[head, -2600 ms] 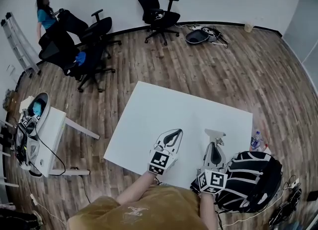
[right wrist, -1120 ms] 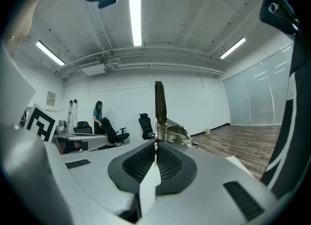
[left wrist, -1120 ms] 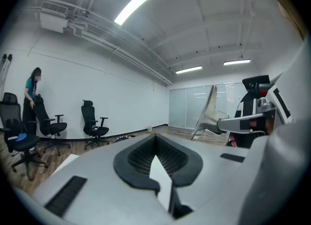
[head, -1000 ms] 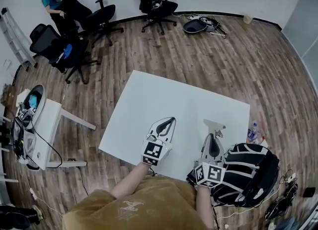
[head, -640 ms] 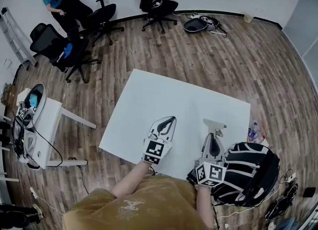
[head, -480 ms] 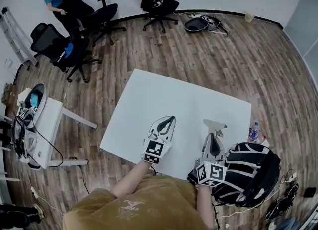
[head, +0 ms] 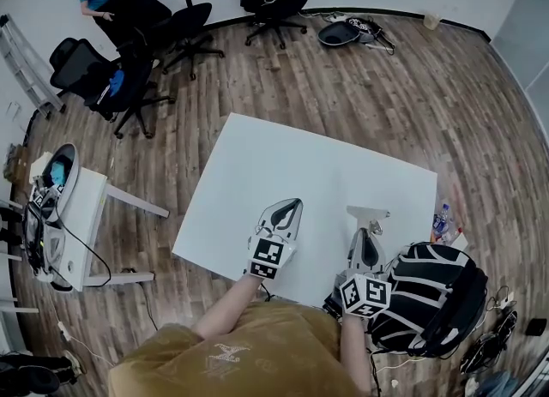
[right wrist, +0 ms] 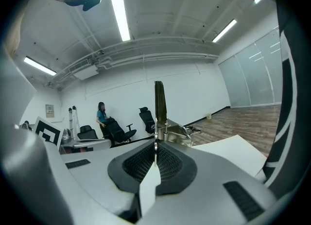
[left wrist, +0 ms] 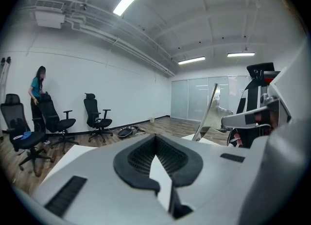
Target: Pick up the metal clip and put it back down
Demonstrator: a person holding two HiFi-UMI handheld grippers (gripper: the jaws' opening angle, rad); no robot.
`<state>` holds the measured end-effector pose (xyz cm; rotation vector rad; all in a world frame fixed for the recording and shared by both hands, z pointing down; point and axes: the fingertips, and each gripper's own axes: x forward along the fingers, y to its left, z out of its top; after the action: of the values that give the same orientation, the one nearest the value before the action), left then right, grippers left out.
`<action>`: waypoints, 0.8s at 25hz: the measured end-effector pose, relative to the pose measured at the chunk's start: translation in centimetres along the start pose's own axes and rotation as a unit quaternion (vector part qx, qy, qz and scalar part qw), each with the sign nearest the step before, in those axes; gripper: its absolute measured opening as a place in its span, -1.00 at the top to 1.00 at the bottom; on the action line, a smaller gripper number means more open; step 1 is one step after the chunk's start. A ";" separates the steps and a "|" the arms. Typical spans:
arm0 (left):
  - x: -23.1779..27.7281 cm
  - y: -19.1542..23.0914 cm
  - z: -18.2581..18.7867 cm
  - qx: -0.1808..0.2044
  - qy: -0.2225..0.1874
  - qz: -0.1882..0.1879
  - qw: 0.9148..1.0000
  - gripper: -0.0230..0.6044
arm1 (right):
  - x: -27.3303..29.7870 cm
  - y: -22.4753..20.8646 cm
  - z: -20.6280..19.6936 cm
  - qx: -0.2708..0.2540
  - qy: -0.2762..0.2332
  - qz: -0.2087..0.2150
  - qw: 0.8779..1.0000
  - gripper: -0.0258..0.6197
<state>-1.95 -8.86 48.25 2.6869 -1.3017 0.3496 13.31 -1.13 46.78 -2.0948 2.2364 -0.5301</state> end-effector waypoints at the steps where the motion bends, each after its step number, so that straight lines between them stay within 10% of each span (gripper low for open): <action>1: 0.1 0.0 -0.2 0.000 0.003 0.000 1.000 0.91 | 0.1 -0.2 -0.3 0.005 0.004 0.000 1.000 0.90; 20: 1.1 0.0 -5.4 -0.010 0.056 -0.013 0.998 0.91 | 1.3 -1.1 -9.0 0.105 0.103 -0.002 0.989 0.90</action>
<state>-2.15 -8.48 53.77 2.6251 -1.2304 0.4737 12.01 -0.40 55.84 -2.0210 2.1627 -0.9771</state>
